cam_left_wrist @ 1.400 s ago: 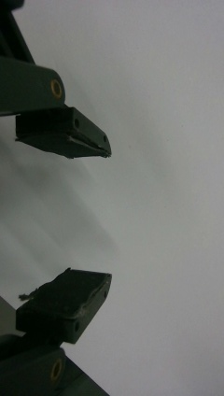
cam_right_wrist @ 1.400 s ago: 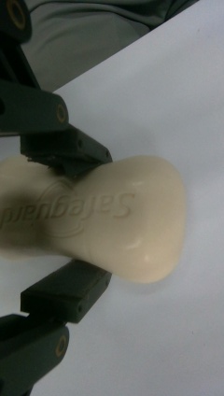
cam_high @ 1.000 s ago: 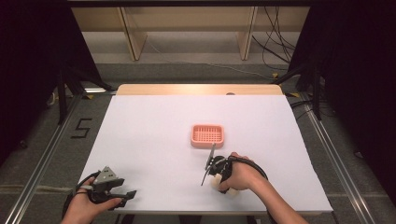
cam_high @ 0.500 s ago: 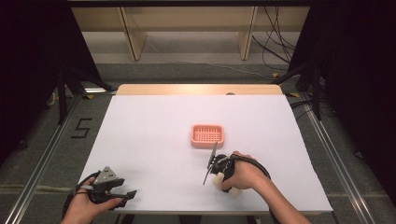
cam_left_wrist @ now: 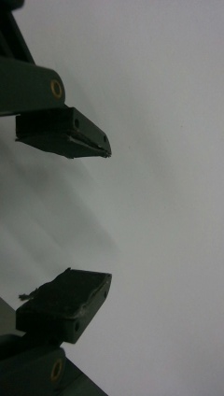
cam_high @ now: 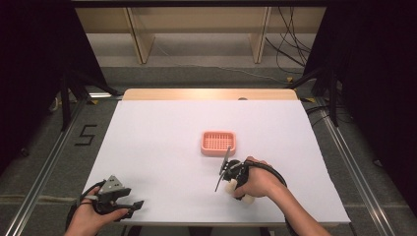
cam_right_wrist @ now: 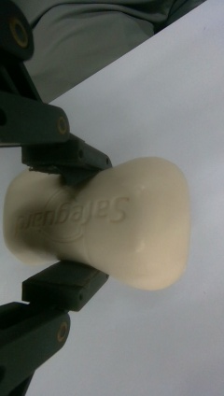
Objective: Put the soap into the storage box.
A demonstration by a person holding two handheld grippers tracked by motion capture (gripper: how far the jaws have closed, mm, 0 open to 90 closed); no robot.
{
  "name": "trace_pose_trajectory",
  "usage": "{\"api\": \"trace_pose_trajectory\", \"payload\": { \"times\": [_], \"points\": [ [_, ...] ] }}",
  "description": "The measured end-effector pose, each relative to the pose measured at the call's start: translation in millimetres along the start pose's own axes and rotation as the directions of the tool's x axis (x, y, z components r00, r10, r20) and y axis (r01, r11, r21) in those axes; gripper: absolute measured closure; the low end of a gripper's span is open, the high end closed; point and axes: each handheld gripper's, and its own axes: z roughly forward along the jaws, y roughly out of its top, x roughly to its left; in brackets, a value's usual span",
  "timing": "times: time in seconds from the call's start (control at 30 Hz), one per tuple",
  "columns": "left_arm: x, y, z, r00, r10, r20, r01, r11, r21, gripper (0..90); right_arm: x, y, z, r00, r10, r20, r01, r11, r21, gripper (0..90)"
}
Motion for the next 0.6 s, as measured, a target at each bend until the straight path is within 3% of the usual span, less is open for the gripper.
{"api": "trace_pose_trajectory", "payload": {
  "times": [0.2,0.23,0.3,0.33,0.6],
  "points": [
    [-0.2,-0.1,0.3,1.0000,-0.002,-0.006,0.002,1.0000,-0.007,32.2,-3.0,-0.4,-3.6,1.0000,-0.004,0.005,0.004,1.000,-0.012,50.5],
    [0.4,0.2,-0.2,1.0000,0.001,0.000,-0.001,1.0000,-0.002,32.2,-2.6,-0.7,-4.2,0.9998,0.019,0.003,-0.019,1.000,-0.006,50.4],
    [0.1,0.1,0.0,1.0000,0.000,0.001,0.000,1.0000,-0.001,32.2,-4.7,-0.7,-5.3,0.9999,0.007,0.013,-0.006,1.000,-0.011,50.5],
    [0.0,0.0,0.1,1.0000,-0.001,0.002,0.001,1.0000,-0.001,32.2,-4.3,-1.2,-5.9,0.9996,0.028,0.003,-0.028,1.000,-0.011,50.4],
    [0.0,0.1,-0.1,1.0000,0.000,0.001,0.000,1.0000,-0.001,32.2,-9.3,-0.7,-10.7,0.9995,0.022,0.023,-0.021,0.999,-0.025,50.5]
  ]
}}
